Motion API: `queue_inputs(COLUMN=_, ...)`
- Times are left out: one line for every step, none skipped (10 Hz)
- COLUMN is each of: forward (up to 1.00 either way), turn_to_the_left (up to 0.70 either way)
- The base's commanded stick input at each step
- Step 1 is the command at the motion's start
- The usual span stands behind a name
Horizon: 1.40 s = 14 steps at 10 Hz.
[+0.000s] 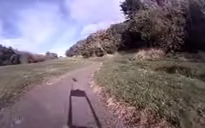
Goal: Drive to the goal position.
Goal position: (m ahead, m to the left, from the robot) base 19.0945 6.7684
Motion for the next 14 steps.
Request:
queue_inputs(forward=0.64, turn_to_the_left=0.01)
queue_inputs(forward=0.42, turn_to_the_left=0.0)
queue_inputs(forward=0.2, turn_to_the_left=0.0)
queue_inputs(forward=0.06, turn_to_the_left=0.0)
queue_inputs(forward=0.06, turn_to_the_left=0.0)
queue_inputs(forward=0.06, turn_to_the_left=0.0)
queue_inputs(forward=0.06, turn_to_the_left=0.0)
queue_inputs(forward=0.05, turn_to_the_left=0.0)
queue_inputs(forward=0.05, turn_to_the_left=0.0)
queue_inputs(forward=0.06, turn_to_the_left=0.0)
queue_inputs(forward=0.06, turn_to_the_left=0.0)
queue_inputs(forward=0.06, turn_to_the_left=0.0)
queue_inputs(forward=0.06, turn_to_the_left=0.0)
queue_inputs(forward=0.06, turn_to_the_left=0.0)
